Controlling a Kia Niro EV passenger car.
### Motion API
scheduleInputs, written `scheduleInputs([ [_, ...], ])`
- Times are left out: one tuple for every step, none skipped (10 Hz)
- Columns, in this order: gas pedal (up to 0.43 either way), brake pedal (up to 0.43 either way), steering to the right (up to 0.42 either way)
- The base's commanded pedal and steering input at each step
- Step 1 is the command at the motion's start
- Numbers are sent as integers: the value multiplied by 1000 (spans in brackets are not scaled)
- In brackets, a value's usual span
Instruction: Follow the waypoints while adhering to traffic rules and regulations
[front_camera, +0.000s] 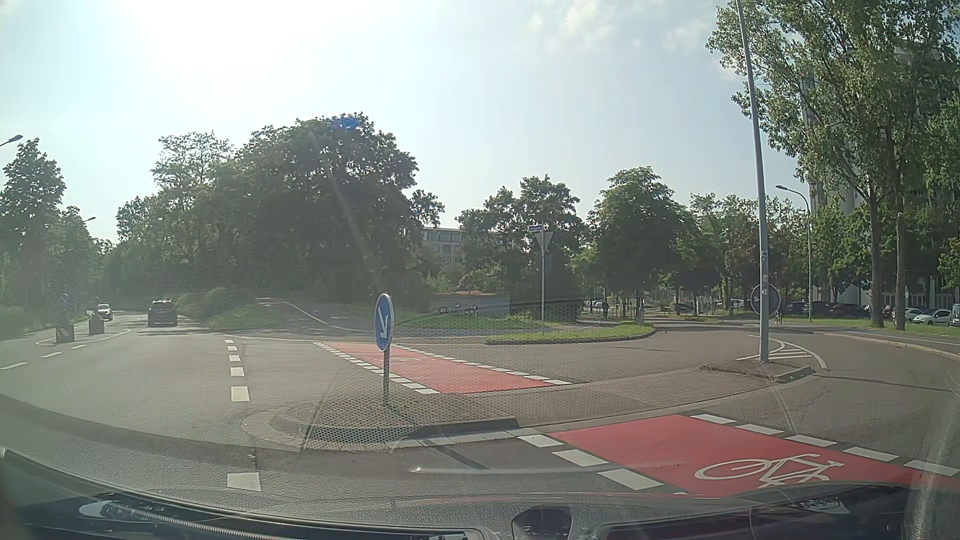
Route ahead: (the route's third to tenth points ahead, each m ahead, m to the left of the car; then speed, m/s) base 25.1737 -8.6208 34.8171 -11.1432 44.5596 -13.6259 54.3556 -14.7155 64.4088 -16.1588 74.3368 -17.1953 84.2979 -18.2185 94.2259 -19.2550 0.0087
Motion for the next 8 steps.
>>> scheduleInputs([
  [0,201,423],
  [0,207,423],
  [0,207,423],
  [0,207,422],
  [0,207,422],
  [0,207,422],
  [0,207,421],
  [0,207,421],
])
